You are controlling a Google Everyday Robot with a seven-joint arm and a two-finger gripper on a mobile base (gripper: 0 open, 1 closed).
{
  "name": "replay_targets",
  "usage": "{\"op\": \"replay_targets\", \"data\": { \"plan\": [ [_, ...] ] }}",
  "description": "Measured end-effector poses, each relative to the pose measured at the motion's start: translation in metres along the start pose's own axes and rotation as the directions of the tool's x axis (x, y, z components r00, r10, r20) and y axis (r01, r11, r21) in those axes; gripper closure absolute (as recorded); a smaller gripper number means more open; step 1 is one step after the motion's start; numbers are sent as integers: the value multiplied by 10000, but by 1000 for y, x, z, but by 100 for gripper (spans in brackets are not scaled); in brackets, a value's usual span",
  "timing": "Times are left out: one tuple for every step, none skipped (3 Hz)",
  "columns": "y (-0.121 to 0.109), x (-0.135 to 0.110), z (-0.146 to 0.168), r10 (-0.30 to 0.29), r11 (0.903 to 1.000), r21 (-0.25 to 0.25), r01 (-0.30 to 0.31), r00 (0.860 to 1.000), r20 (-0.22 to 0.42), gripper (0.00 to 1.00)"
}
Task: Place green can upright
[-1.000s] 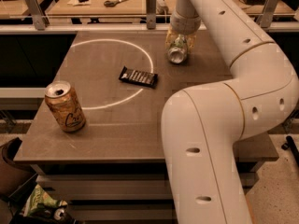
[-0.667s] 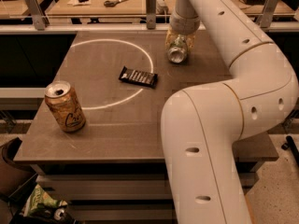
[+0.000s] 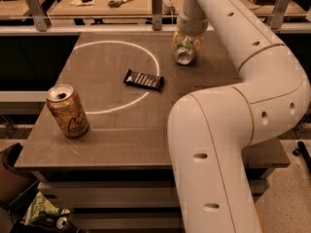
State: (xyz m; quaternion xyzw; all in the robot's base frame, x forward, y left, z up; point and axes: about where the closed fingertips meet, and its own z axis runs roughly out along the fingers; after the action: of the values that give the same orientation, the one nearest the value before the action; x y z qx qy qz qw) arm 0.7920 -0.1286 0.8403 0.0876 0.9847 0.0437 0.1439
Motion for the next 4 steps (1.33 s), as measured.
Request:
{"op": "replay_targets", "data": {
  "plan": [
    [-13, -6, -5, 420, 9990, -138, -415, 9987, 303, 100],
    [-30, -11, -13, 900, 9957, -278, -883, 9936, 683, 100],
    [-48, -15, -21, 1333, 9906, -464, -1289, 9853, 1072, 100],
    [-68, -18, -34, 1833, 9816, -827, -1719, 9699, 1604, 100]
  ]
}}
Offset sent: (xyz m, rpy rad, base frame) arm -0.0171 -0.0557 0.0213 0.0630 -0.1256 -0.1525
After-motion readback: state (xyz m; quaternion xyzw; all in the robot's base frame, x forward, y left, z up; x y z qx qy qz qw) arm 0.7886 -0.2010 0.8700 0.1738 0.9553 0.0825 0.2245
